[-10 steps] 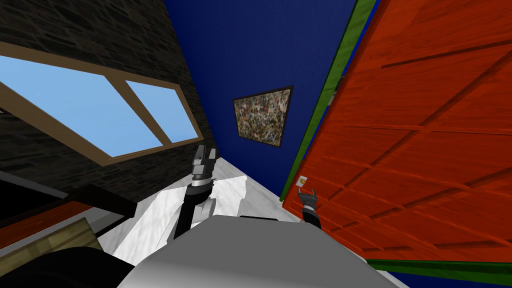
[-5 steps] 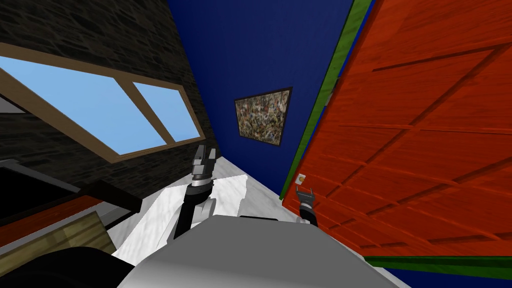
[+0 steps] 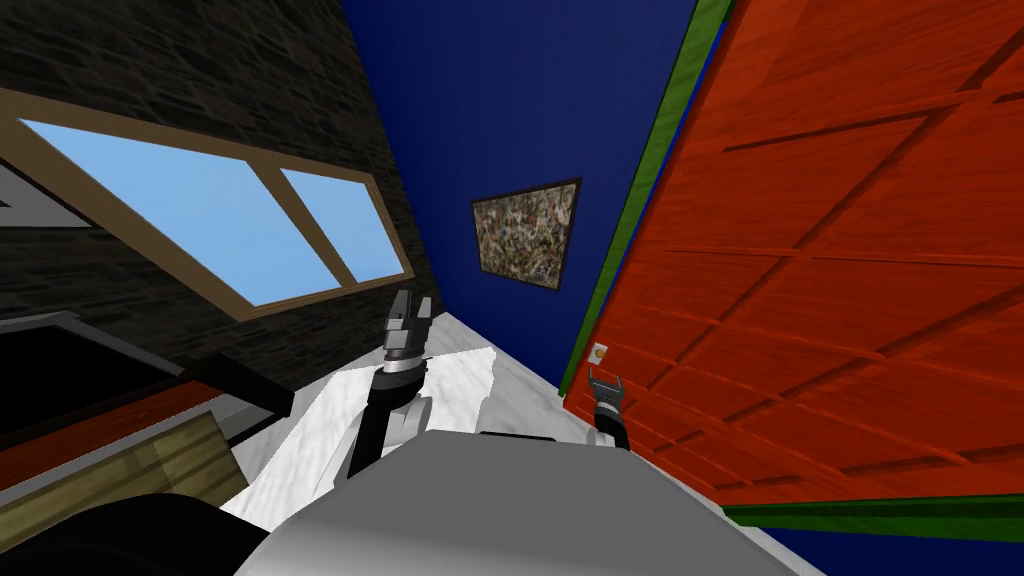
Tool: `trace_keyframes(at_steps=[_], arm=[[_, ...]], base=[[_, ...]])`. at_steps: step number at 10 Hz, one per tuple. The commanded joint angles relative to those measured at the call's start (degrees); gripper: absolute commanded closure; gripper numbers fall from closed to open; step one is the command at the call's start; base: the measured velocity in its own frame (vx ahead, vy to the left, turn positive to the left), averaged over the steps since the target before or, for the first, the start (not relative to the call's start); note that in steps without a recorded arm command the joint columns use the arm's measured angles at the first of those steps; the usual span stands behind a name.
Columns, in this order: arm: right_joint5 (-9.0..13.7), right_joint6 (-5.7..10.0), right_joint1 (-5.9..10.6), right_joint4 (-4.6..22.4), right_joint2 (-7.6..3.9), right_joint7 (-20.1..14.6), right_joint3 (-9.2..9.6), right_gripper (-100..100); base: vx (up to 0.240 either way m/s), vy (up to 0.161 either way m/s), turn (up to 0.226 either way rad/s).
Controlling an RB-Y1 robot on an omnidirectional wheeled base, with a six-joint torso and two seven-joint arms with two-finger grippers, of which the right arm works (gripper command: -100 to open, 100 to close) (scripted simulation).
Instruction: Pull the door open
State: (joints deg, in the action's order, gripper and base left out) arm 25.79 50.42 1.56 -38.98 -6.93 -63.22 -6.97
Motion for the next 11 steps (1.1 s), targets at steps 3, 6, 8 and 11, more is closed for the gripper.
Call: trace_keyframes(at_steps=[3, 6, 8, 11], arm=[[2.0, -0.54, 0.73, -0.2, 0.61, -4.8, 0.91, -100], [3.7, -0.98, 1.38, -0.3, 1.15, -8.8, 1.68, -100], [4.7, -1.22, 1.74, -0.3, 1.45, -11.0, 2.11, -100], [4.6, -0.99, 0.35, -0.2, -0.92, -12.9, 1.92, -100]], base=[[-0.065, -0.008, 0.022], [-0.058, -0.003, 0.019], [-0.055, -0.009, 0.015], [0.091, -0.005, 0.044]])
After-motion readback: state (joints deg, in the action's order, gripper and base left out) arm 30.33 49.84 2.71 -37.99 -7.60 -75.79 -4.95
